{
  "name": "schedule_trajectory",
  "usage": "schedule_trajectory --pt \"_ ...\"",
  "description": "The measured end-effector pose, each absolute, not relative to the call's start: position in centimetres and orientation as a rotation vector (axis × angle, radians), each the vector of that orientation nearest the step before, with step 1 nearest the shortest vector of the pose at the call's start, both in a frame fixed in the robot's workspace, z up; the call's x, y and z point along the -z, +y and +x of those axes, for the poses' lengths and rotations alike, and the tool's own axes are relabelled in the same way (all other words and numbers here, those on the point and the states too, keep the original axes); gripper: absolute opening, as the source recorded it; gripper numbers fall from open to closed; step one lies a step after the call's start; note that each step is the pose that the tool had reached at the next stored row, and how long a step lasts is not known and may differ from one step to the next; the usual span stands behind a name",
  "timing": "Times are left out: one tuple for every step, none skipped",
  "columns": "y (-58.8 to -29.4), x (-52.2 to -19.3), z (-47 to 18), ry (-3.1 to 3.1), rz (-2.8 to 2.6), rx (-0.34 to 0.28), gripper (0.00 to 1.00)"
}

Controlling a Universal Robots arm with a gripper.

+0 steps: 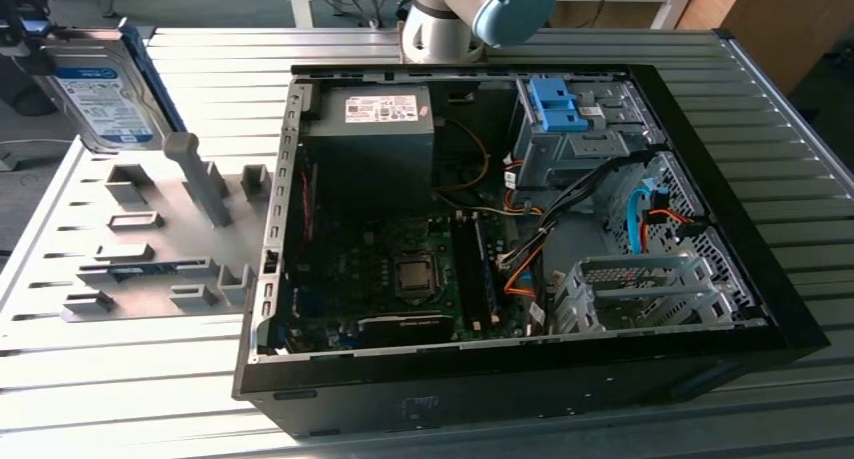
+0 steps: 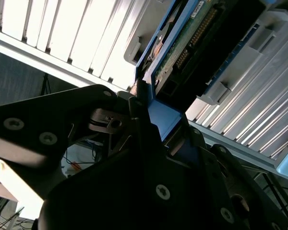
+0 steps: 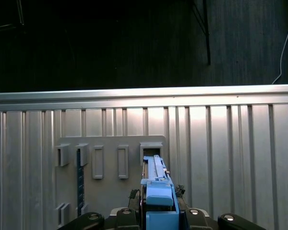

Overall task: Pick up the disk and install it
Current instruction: 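Pick up the disk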

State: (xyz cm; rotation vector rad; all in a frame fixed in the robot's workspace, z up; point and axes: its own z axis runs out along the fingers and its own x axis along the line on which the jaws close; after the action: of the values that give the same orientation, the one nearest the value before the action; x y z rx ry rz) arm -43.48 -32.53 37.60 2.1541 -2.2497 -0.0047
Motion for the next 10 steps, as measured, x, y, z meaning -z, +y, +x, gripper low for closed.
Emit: schedule_trajectory --pt "-32.53 -37.66 -43.48 -2.250 2.154 0.005 0.37" --pt "-32.53 -37.72 -43.48 -2.250 2.154 0.005 0.37" --pt "-32.53 -37.77 -43.48 -2.250 2.154 0.005 0.37" --pt "-32.53 -37.83 -43.48 -2.250 2.154 0.005 0.37" --pt "-32.53 -37.87 -43.48 -2.250 2.154 0.005 0.37" --pt "-32.53 -37.93 -43.48 -2.250 2.154 0.005 0.37" --pt "-32.53 -37.98 -43.48 -2.250 2.154 0.005 0.37" --pt "-32.53 -38.04 -43.48 -2.250 2.154 0.005 0.37" --pt "-32.53 -38.09 -43.48 -2.250 2.154 0.005 0.37" --pt "-32.53 -38.14 -43.48 -2.250 2.154 0.005 0.37"
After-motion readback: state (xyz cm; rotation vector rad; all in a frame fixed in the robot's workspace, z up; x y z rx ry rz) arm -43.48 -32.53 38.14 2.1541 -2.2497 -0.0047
